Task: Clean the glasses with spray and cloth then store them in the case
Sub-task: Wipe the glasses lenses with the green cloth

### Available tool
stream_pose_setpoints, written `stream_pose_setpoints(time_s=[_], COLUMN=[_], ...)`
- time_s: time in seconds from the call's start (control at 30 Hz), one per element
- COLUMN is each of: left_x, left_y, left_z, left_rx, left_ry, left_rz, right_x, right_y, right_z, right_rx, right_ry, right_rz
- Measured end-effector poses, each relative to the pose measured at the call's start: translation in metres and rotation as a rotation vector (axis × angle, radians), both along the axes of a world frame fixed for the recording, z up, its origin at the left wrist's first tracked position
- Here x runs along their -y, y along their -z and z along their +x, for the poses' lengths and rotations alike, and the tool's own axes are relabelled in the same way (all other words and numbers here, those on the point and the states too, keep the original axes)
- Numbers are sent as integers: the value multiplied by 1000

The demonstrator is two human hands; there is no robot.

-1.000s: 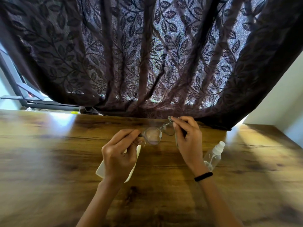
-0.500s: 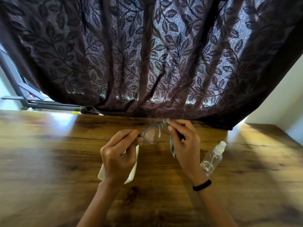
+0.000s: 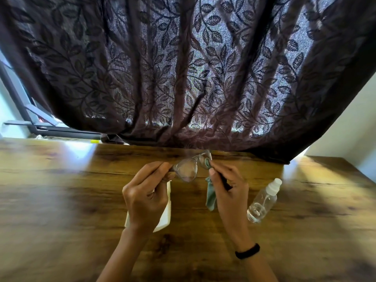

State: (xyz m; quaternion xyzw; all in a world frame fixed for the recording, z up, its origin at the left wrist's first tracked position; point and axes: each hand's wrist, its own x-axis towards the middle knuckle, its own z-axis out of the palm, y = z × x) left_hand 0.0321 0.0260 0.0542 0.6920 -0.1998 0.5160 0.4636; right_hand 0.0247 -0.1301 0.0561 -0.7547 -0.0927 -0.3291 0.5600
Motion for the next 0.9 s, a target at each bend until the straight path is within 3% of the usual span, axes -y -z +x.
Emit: stream_pose_setpoints(time_s=[0.17, 0.4, 0.67, 0.73, 0.9], left_x=[0, 1, -1, -2, -3], left_y=[1, -2, -2, -4, -8], left_z=[0, -2, -1, -1, -2], left_rx=[-5, 12, 13, 16, 6], left_ry=[-9, 5, 29, 12, 5], left_rz=[44, 49, 1, 12, 6], right_x=[-16, -8, 10, 15, 24], right_y=[-8, -15, 9, 10, 4], right_z=[-8, 10, 23, 25, 31], right_rx=[50, 75, -79, -114, -278], right_ry=[-75, -3, 41, 32, -175], right_rz=[-7, -90, -121, -77, 271])
